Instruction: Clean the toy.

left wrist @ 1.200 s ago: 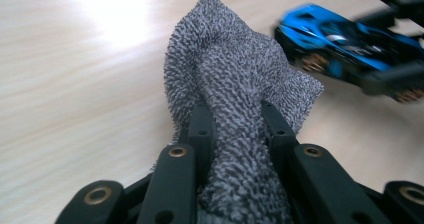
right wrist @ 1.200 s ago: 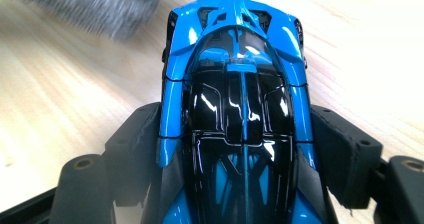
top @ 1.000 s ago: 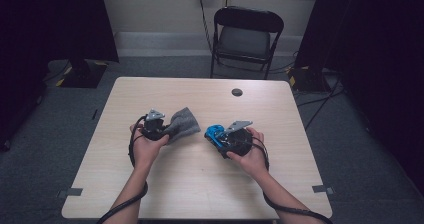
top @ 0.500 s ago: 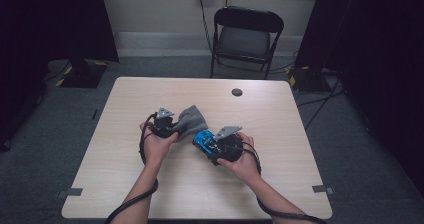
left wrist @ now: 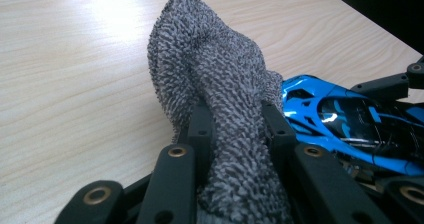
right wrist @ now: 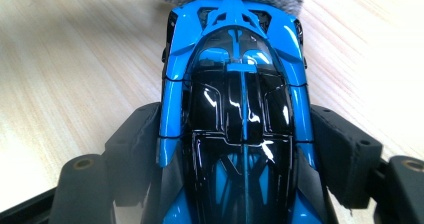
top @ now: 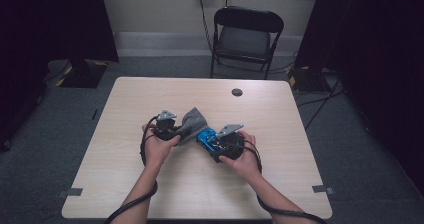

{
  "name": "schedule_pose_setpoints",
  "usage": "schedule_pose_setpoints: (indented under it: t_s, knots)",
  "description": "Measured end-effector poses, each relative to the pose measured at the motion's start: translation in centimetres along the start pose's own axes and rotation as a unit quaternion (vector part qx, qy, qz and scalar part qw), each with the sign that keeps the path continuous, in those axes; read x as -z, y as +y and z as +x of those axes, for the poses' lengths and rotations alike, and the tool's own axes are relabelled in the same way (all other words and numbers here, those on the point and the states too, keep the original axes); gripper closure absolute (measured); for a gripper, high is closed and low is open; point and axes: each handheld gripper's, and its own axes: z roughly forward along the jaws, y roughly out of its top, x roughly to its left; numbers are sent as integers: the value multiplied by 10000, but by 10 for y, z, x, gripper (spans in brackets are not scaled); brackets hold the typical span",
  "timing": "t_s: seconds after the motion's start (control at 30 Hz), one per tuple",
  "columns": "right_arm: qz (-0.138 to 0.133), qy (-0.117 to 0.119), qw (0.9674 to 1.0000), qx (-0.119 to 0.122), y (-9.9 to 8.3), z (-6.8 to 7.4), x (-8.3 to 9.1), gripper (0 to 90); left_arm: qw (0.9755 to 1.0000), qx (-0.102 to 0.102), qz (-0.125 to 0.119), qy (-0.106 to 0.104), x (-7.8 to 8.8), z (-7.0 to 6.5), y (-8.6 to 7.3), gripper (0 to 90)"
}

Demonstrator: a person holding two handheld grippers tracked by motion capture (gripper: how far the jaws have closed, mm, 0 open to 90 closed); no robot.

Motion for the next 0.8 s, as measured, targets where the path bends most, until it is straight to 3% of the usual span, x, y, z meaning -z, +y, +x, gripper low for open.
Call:
schedule_pose_setpoints:
  t_s: [0.3, 0.8]
  knots:
    - [19, -93, 9999, -100, -1, -9, 2, 262, 9999, 131, -38, -79, 3, 2, -5, 725]
    - [25, -276, 9990, -356, -6, -23, 3, 262, 9997, 140, 18, -216, 12, 3, -6, 726]
